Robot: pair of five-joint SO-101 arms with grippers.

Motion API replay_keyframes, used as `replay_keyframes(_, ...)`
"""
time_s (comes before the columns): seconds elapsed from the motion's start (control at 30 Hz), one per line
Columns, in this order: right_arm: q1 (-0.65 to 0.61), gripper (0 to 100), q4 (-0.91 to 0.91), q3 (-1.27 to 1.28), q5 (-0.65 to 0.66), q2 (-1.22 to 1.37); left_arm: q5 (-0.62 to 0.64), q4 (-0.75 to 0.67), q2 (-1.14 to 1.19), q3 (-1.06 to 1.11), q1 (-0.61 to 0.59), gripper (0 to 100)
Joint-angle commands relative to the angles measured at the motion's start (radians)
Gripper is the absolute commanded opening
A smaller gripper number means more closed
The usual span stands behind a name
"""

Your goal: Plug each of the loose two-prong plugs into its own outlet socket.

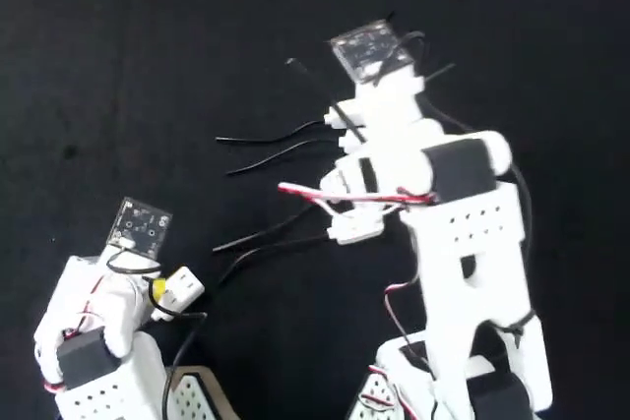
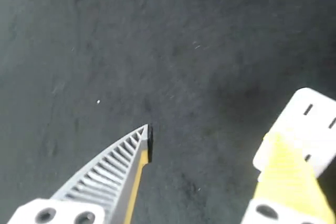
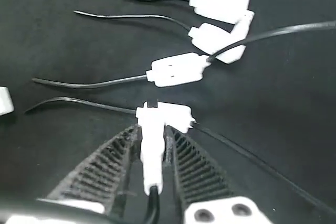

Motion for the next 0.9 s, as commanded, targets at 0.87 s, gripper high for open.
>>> replay_keyframes(0.87, 0.063, 1.2, -0.006, -0.196, 0.048, 0.326, -0.196, -0.153, 1.149, -0.394, 0.311, 34)
